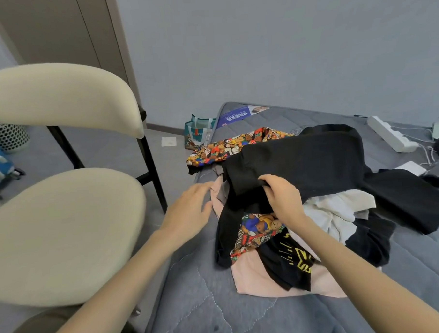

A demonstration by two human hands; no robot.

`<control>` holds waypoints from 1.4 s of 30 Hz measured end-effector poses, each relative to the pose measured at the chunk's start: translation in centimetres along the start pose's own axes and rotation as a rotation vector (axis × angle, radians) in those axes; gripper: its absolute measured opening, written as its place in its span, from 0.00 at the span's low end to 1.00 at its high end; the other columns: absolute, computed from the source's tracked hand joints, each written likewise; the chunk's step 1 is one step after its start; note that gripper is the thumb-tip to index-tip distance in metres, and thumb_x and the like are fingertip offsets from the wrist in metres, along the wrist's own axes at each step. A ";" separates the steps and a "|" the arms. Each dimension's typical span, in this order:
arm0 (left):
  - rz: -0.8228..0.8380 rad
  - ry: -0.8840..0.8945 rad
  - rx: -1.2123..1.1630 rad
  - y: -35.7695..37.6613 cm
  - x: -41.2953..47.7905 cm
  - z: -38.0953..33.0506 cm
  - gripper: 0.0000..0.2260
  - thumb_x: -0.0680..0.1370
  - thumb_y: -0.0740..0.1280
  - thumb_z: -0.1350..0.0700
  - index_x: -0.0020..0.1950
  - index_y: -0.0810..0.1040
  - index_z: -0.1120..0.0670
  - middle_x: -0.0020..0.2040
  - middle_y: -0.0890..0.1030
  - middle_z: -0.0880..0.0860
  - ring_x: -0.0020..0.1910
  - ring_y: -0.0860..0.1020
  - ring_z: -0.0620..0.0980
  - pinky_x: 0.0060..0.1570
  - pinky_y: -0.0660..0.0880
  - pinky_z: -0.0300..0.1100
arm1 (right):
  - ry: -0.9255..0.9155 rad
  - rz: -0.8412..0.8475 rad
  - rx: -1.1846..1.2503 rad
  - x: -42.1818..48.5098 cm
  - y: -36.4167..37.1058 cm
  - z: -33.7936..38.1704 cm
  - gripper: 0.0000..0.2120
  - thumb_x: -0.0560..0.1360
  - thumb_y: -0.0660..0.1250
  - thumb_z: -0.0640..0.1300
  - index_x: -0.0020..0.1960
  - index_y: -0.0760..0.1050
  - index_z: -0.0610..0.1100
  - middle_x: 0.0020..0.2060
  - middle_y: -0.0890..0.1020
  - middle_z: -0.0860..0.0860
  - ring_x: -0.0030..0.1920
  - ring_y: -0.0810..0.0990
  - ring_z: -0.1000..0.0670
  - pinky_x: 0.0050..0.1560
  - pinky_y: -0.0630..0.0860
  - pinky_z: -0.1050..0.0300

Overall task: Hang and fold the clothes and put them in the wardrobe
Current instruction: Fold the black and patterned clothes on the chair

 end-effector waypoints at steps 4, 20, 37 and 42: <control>-0.026 -0.040 -0.076 -1.6 -0.1 1.0 0.34 0.80 0.60 0.43 0.79 0.45 0.46 0.77 0.59 0.49 0.74 0.63 0.50 0.66 0.70 0.51 | -0.202 -0.176 0.168 0.9 -5.3 2.3 0.12 0.79 0.62 0.35 0.61 0.77 0.39 0.54 0.82 0.45 0.55 0.79 0.44 0.56 0.74 0.52; -0.334 0.001 -0.747 -11.1 -3.8 1.0 0.32 0.66 0.73 0.33 0.65 0.63 0.30 0.60 0.74 0.28 0.60 0.72 0.29 0.54 0.71 0.28 | -0.657 -0.255 0.679 6.1 -15.3 23.3 0.10 0.80 0.62 0.38 0.58 0.79 0.41 0.50 0.80 0.58 0.52 0.78 0.61 0.56 0.71 0.69; -0.566 -0.351 -0.624 -20.6 -17.5 14.7 0.08 0.81 0.62 0.53 0.52 0.71 0.58 0.30 0.69 0.50 0.32 0.76 0.42 0.51 0.75 0.57 | -0.850 -0.071 0.493 7.4 -6.6 41.7 0.11 0.82 0.59 0.45 0.60 0.77 0.47 0.50 0.81 0.51 0.51 0.77 0.50 0.52 0.74 0.57; -0.646 -0.549 -0.623 -22.0 -21.0 21.4 0.06 0.81 0.62 0.54 0.55 0.73 0.55 0.45 0.77 0.66 0.38 0.79 0.50 0.51 0.75 0.54 | -0.958 0.044 0.421 7.6 0.0 51.3 0.12 0.82 0.58 0.47 0.61 0.76 0.47 0.49 0.81 0.49 0.48 0.79 0.46 0.39 0.69 0.53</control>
Point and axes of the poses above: each hand's wrist, its own x-axis towards the middle knuckle, its own y-axis out of the palm, z = x × y, the point moved 1 cm from there along x, towards the middle knuckle
